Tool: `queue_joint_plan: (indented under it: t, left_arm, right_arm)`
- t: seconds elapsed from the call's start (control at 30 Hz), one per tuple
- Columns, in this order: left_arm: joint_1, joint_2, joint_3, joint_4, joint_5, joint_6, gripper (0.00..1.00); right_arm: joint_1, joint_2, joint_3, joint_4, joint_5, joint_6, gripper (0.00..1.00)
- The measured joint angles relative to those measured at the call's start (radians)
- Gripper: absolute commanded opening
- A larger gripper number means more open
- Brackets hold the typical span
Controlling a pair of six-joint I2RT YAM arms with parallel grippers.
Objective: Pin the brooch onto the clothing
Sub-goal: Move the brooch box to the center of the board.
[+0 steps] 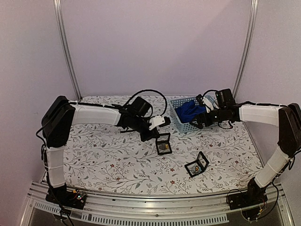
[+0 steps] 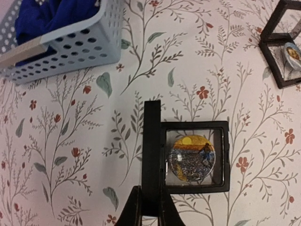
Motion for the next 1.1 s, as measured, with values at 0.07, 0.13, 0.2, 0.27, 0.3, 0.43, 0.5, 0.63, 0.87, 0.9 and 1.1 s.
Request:
queue_joint_plan:
  t: [0.07, 0.13, 0.2, 0.27, 0.3, 0.43, 0.5, 0.63, 0.87, 0.9, 1.1]
  left_arm:
    - [0.042, -0.033, -0.043, 0.003, -0.027, -0.051, 0.00]
    - [0.091, -0.071, -0.089, 0.005, -0.060, -0.098, 0.00]
    - [0.142, -0.109, -0.130, 0.003, -0.092, -0.137, 0.00]
    - [0.196, -0.143, -0.165, -0.001, -0.118, -0.172, 0.00]
    - [0.226, -0.159, -0.183, 0.000, -0.129, -0.188, 0.00]
    - [0.357, -0.231, -0.263, 0.010, -0.168, -0.251, 0.00]
    - [0.422, -0.263, -0.302, 0.025, -0.195, -0.272, 0.00]
    - [0.541, -0.282, -0.338, 0.049, -0.248, -0.303, 0.00]
    - [0.670, -0.282, -0.343, 0.122, -0.310, -0.335, 0.00]
    - [0.683, -0.282, -0.343, 0.132, -0.315, -0.336, 0.00]
    - [0.749, -0.279, -0.360, 0.205, -0.341, -0.345, 0.00]
  right_arm:
    - [0.000, 0.000, 0.000, 0.004, -0.006, 0.001, 0.92]
    - [0.000, 0.000, 0.000, 0.008, -0.016, 0.003, 0.92]
    - [0.000, 0.000, 0.000, 0.013, -0.023, 0.003, 0.92]
    - [0.000, 0.000, 0.000, 0.018, -0.028, 0.004, 0.92]
    - [0.000, 0.000, 0.000, 0.019, -0.031, 0.003, 0.92]
    - [0.000, 0.000, 0.000, 0.021, -0.041, 0.003, 0.93]
    - [0.000, 0.000, 0.000, 0.023, -0.046, 0.003, 0.93]
    - [0.000, 0.000, -0.001, 0.026, -0.052, 0.003, 0.93]
    - [0.000, 0.000, -0.001, 0.026, -0.060, -0.001, 0.93]
    - [0.000, 0.000, -0.001, 0.026, -0.060, -0.002, 0.93]
    - [0.000, 0.000, -0.002, 0.025, -0.060, -0.008, 0.94]
